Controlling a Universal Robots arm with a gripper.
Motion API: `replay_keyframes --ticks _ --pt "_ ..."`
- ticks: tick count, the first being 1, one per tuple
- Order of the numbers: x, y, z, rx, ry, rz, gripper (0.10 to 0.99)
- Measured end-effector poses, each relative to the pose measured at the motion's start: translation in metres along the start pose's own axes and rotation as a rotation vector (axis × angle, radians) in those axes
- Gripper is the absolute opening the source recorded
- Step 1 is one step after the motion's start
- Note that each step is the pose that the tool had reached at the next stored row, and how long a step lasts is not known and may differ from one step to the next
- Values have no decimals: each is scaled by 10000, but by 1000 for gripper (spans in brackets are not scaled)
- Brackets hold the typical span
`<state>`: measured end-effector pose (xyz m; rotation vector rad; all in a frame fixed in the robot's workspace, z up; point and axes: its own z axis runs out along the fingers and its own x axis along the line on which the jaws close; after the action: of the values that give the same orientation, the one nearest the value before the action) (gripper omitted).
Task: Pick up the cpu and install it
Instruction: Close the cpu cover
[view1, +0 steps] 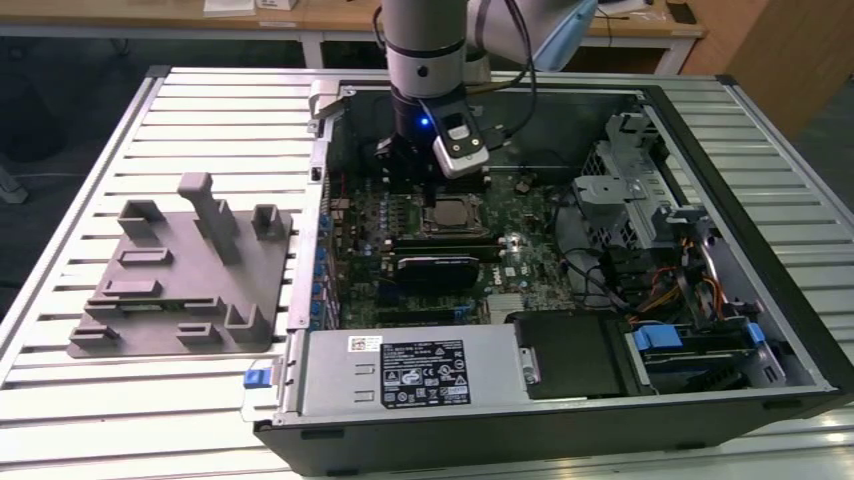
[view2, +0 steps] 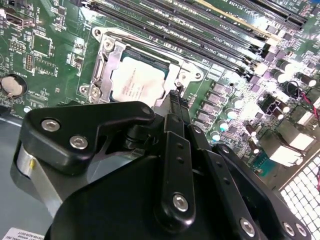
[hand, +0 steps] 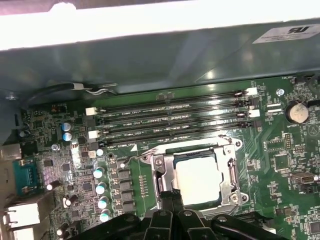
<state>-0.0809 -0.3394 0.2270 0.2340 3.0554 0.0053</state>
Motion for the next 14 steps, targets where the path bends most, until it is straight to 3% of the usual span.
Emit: replay_keyframes --ticks 14 --pt "-326 50 26 -1 -2 2 106"
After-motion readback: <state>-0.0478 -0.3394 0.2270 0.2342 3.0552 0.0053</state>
